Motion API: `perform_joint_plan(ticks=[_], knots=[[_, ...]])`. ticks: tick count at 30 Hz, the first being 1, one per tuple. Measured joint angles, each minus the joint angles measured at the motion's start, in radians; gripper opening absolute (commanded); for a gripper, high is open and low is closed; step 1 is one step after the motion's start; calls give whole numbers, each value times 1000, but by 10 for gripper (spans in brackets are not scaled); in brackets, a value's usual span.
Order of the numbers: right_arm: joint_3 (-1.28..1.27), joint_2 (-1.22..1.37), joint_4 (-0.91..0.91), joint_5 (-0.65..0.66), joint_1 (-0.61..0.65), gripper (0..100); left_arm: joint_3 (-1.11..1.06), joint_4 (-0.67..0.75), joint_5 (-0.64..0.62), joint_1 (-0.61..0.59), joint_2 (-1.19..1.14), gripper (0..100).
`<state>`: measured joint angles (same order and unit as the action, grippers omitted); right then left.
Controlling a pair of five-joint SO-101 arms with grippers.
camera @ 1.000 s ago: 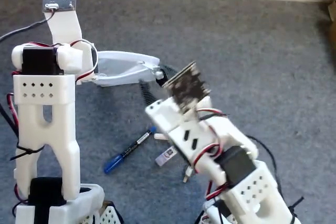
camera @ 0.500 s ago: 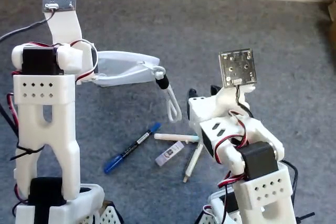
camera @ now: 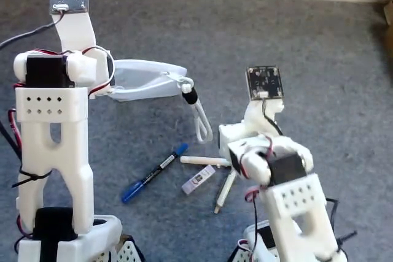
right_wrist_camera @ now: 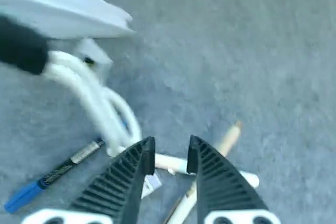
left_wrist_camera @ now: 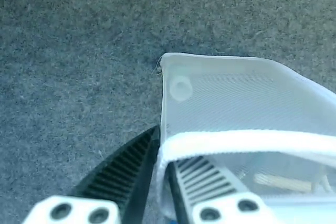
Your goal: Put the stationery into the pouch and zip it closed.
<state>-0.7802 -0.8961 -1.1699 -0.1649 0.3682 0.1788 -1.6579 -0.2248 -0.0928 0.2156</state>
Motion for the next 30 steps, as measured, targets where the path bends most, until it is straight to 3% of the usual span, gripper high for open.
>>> perform_joint_plan(ticks=[12,30], knots=[[0,367,0,-137,-34,145,-60,57,0,-2,3,7],[2,655,169,-146,-112,145,-68,63,0,-2,3,7]])
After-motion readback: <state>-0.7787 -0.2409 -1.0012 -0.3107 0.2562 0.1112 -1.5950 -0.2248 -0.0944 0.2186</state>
